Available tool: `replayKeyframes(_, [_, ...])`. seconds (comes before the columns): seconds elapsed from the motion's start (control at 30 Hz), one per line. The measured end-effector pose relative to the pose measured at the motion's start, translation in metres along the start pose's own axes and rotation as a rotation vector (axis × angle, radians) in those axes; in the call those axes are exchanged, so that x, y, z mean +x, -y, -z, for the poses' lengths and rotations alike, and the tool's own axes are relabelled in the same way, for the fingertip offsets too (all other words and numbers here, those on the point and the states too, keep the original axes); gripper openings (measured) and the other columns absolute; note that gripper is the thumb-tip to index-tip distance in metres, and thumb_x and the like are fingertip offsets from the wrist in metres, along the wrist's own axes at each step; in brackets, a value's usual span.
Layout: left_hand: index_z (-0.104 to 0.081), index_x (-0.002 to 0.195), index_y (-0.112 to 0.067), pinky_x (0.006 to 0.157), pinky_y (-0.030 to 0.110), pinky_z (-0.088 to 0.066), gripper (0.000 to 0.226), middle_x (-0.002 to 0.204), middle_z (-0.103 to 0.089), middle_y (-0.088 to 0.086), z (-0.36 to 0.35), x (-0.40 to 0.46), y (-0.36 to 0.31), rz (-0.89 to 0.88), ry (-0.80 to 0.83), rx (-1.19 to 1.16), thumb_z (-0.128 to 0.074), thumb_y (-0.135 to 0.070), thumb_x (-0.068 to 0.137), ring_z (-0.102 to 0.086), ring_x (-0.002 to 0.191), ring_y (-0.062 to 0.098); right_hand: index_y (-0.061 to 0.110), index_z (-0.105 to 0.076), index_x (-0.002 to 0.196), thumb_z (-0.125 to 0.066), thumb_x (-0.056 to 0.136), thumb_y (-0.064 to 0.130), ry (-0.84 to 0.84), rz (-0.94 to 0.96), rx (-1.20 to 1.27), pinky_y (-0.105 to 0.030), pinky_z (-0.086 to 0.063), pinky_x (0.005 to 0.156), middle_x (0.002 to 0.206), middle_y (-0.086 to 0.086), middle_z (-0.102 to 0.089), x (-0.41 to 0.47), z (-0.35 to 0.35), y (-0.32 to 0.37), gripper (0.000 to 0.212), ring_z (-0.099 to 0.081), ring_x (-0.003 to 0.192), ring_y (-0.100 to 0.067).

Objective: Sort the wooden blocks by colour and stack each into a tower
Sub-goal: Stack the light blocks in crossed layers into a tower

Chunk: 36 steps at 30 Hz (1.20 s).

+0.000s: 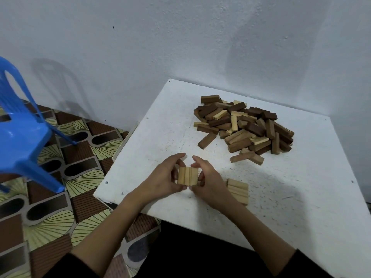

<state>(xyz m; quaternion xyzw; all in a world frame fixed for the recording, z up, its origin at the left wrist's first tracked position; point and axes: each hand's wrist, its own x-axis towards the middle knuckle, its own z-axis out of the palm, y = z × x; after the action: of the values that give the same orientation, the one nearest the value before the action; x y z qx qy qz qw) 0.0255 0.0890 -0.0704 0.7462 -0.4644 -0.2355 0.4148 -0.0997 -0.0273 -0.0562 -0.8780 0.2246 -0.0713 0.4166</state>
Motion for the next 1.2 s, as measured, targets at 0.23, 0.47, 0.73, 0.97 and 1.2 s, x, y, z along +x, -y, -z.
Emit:
replayKeyframes(0.23, [-0.043,0.136,-0.014,0.063,0.006,-0.038,0.083,0.105,-0.055,-0.007,0.001,0.008,0.001,-0.053,-0.003,0.014,-0.084,-0.006,0.064,-0.051,0.075,-0.004,0.01,-0.036,0.14,-0.062,0.075,-0.003,-0.03,0.039,-0.011,-0.022,-0.035,0.074,0.106,0.005,-0.045,0.007,-0.001,0.0,0.072,-0.043,0.088,-0.012])
replayKeyframes(0.47, [-0.038,0.138,-0.018,0.064,0.009,-0.04,0.091,0.109,-0.052,-0.002,0.001,0.007,0.006,-0.064,0.047,-0.007,-0.086,-0.007,0.062,-0.049,0.08,-0.004,0.015,-0.03,0.144,-0.06,0.077,-0.001,-0.009,0.028,0.006,-0.021,-0.035,0.074,0.113,0.006,-0.042,0.004,-0.002,-0.001,0.076,-0.041,0.09,-0.011])
replayKeyframes(0.73, [-0.039,0.139,-0.015,0.066,0.006,-0.038,0.088,0.109,-0.052,-0.006,0.002,0.006,0.005,-0.049,0.044,0.009,-0.085,-0.005,0.065,-0.049,0.081,-0.009,0.014,-0.027,0.146,-0.061,0.078,0.0,0.013,0.034,0.007,-0.026,-0.035,0.078,0.114,0.003,-0.044,0.003,0.0,0.002,0.076,-0.043,0.09,-0.012])
replayKeyframes(0.97, [-0.043,0.135,-0.017,0.065,0.005,-0.038,0.081,0.103,-0.055,-0.009,0.005,0.013,-0.008,-0.052,0.027,0.021,-0.084,-0.009,0.066,-0.051,0.079,-0.008,0.009,-0.032,0.144,-0.061,0.074,-0.008,-0.018,0.079,-0.002,-0.025,-0.038,0.08,0.112,-0.008,-0.052,0.008,0.005,0.008,0.078,-0.045,0.092,-0.015])
replayKeyframes(1.2, [-0.036,0.14,-0.025,0.069,0.01,-0.038,0.085,0.106,-0.055,-0.008,-0.014,0.025,-0.051,-0.14,0.069,-0.019,-0.083,-0.015,0.069,-0.047,0.08,-0.001,0.017,-0.033,0.143,-0.068,0.076,0.004,-0.103,0.047,-0.05,-0.009,-0.039,0.066,0.106,0.004,-0.053,-0.015,0.053,0.0,0.077,-0.051,0.081,0.0])
